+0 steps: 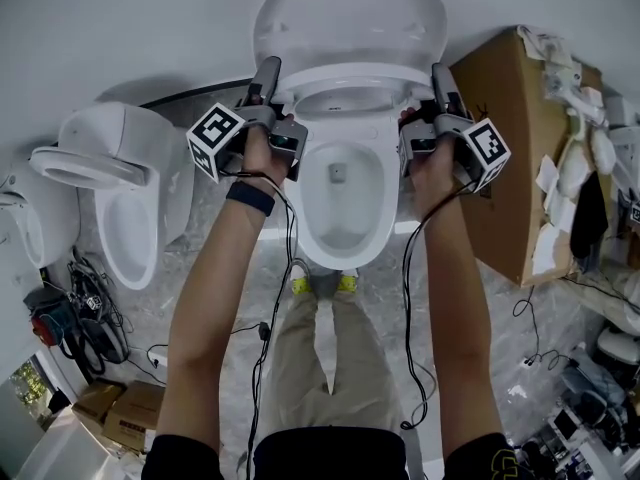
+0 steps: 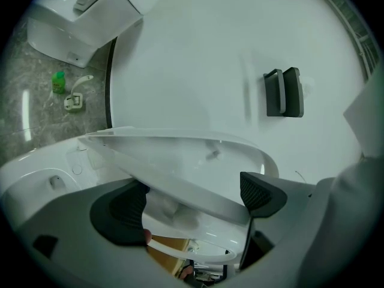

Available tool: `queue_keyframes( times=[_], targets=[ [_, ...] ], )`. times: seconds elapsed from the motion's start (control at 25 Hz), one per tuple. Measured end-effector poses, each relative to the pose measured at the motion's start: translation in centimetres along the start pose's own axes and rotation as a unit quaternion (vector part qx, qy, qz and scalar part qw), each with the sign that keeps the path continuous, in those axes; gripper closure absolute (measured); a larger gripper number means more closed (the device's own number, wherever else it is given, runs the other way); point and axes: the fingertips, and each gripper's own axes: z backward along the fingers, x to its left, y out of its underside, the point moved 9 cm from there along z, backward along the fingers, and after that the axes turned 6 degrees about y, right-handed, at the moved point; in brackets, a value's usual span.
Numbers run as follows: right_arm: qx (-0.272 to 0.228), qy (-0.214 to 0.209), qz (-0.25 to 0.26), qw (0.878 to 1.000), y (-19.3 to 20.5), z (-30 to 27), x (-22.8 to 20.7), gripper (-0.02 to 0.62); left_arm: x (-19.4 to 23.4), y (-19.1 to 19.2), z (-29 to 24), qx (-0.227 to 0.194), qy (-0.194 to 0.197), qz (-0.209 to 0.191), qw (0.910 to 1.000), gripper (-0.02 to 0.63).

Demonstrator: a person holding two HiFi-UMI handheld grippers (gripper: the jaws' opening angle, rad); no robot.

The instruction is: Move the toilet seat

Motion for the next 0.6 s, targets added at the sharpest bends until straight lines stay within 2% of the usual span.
queue_keyframes(
  times=[0.4, 0.6],
  targets=[
    [-0.001, -0.008, -0.006, 1.0, -0.4, -1.8, 0.2, 0.192, -0.3, -0.9, -1.8, -0.006, -0.014, 0.014, 0.9998, 0.118],
    [0.007, -0.009, -0.007, 1.0, -0.4, -2.3, 0.6, 0.192, 0.1, -1.3, -2.1, 0.01, -0.005, 0.016, 0.9998, 0.118]
  ],
)
